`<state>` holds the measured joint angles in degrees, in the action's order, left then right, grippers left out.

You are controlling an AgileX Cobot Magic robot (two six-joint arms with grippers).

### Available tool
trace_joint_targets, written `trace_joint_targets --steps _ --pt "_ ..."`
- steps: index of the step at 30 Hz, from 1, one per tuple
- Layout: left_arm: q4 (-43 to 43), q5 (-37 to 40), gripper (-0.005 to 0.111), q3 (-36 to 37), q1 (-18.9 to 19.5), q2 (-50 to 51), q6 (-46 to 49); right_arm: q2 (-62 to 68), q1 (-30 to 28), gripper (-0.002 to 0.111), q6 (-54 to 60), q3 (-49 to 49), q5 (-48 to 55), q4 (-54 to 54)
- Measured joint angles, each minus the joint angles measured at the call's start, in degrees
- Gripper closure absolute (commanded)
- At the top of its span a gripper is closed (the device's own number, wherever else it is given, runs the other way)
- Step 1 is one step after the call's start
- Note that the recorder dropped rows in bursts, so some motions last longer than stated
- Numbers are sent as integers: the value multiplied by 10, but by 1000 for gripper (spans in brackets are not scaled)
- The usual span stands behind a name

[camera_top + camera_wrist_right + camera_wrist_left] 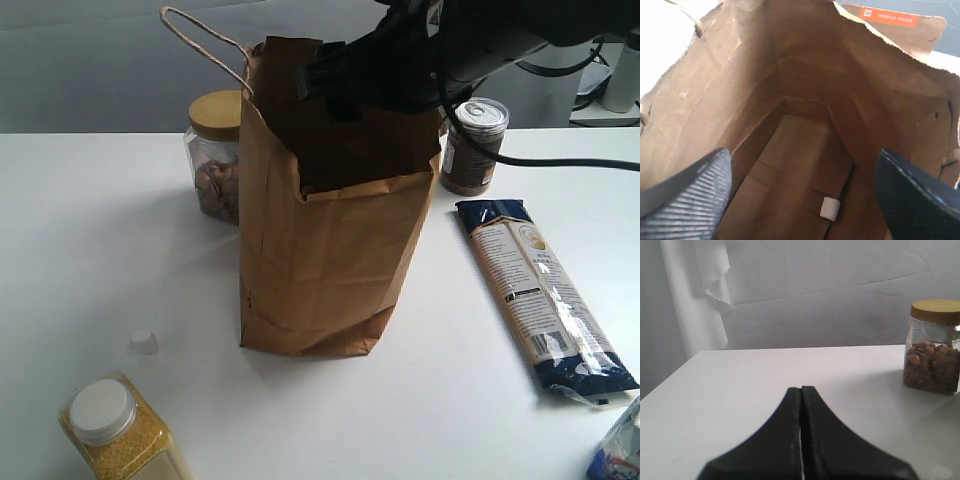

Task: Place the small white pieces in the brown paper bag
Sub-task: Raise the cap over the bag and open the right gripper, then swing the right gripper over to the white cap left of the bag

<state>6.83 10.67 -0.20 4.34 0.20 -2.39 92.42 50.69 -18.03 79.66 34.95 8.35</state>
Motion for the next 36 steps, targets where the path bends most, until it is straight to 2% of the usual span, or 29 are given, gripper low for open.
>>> trace_joint_targets --steps 2,6,9,13,28,36 --pt "0 0 107 0 0 0 0 0 0 46 0 0 0 4" --pt "0 0 107 0 0 0 0 -9 11 70 0 0 4 11" --pt "0 0 107 0 0 0 0 -36 31 89 -4 0 6 28" --pt "0 0 107 0 0 0 0 -91 74 108 -25 0 12 70" --pt "0 0 107 0 0 0 0 -121 263 108 -114 0 -2 166" --pt "0 0 107 0 0 0 0 -70 298 108 -139 0 -35 153"
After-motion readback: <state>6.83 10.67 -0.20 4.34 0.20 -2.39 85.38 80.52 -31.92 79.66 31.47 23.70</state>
